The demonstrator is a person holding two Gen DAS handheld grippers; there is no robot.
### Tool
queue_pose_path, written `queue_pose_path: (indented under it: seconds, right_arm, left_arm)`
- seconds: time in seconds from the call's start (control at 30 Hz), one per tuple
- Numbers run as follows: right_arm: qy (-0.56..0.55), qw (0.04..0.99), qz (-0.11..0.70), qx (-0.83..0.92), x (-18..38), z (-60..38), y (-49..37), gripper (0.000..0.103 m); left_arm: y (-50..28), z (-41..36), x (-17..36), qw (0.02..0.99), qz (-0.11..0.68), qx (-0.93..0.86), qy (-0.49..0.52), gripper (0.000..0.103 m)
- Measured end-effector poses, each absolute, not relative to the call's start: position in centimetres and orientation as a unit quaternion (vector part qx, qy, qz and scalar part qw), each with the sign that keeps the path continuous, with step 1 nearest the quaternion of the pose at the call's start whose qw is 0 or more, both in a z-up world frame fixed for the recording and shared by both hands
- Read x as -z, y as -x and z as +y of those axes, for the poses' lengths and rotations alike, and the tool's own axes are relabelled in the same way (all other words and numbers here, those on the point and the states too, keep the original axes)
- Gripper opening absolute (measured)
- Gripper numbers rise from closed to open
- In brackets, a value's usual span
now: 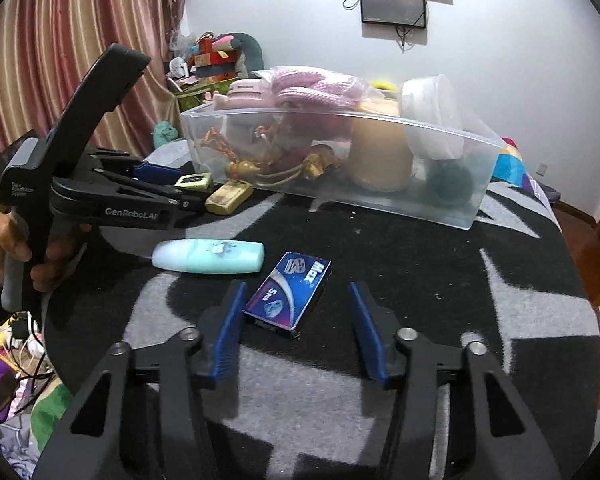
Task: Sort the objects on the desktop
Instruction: 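Grasp the blue Max card box with the right gripper while the left grasps the mahjong tile, then carry the card box and mahjong tile over the clear box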
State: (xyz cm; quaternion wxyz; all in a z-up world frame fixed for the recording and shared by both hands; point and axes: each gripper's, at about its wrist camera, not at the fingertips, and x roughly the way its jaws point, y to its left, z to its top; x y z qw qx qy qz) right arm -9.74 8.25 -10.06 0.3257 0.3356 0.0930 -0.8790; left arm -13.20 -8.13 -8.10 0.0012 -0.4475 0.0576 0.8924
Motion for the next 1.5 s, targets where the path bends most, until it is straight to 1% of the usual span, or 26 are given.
queue_pose_path:
  seconds: [0.03, 0.1, 0.13, 0.17, 0.43, 0.73, 0.87, 1.1, 1.17, 1.2, 1.3, 1.37, 1.43, 1.5]
  right_arm:
    - [-0.336, 0.322, 0.093, 0.88, 10.0, 8.4, 9.8, 0.038]
    - [-0.338, 0.316, 0.087, 0.882, 10.0, 8.7, 10.1, 0.026]
    - [-0.34, 0.314, 0.085, 0.882, 10.0, 8.9, 10.3, 0.026]
    - [-0.342, 0.316, 0.081, 0.882, 9.9, 9.1, 10.4, 0.026]
    - [-0.336, 0.302, 0.052, 0.891, 9.4, 10.5, 11.0, 0.025]
    - [-0.333, 0.301, 0.005, 0.893, 8.3, 12.3, 12.0, 0.025]
    - [-0.327, 0.298, -0.01, 0.897, 7.5, 13.2, 12.2, 0.024]
    - [-0.325, 0.296, -0.04, 0.897, 6.8, 14.4, 13.0, 0.023]
    - [-0.323, 0.295, -0.043, 0.898, 6.6, 14.6, 13.1, 0.021]
    - [-0.321, 0.293, -0.043, 0.9, 6.4, 14.6, 13.2, 0.014]
    - [-0.323, 0.294, -0.039, 0.899, 6.2, 14.5, 13.5, 0.014]
    - [-0.325, 0.271, -0.016, 0.906, 6.3, 14.2, 13.6, 0.014]
    - [-0.322, 0.263, -0.006, 0.909, 6.4, 14.1, 13.5, 0.02]
    - [-0.324, 0.261, -0.002, 0.909, 6.5, 14.1, 13.6, 0.044]
  left_arm:
    - [13.2, -8.1, 8.1, -0.002, 0.056, -0.894, 0.445, 0.054]
    - [13.2, -8.2, 8.1, -0.004, 0.053, -0.896, 0.442, 0.048]
    - [13.1, -8.1, 8.1, -0.002, 0.05, -0.896, 0.441, 0.046]
    - [13.1, -8.2, 8.1, 0.001, 0.048, -0.897, 0.44, 0.041]
    - [12.1, -8.8, 7.7, -0.008, 0.034, -0.906, 0.422, 0.041]
    - [10.6, -8.6, 6.6, -0.026, 0.044, -0.924, 0.38, 0.041]
    - [9.6, -8.0, 5.8, -0.021, 0.059, -0.931, 0.36, 0.041]
    - [8.0, -7.3, 4.2, 0.002, 0.056, -0.941, 0.333, 0.041]
    - [7.9, -7.3, 3.7, 0.01, 0.05, -0.943, 0.328, 0.041]
    - [7.8, -7.2, 3.4, 0.012, 0.047, -0.945, 0.325, 0.041]
    - [7.9, -7.4, 2.5, 0.022, 0.036, -0.948, 0.315, 0.041]
    - [7.9, -7.3, 2.3, 0.022, 0.035, -0.95, 0.31, 0.041]
    - [7.8, -7.2, 2.3, 0.024, 0.032, -0.95, 0.309, 0.041]
    - [7.8, -7.3, 2.4, 0.03, 0.023, -0.95, 0.311, 0.041]
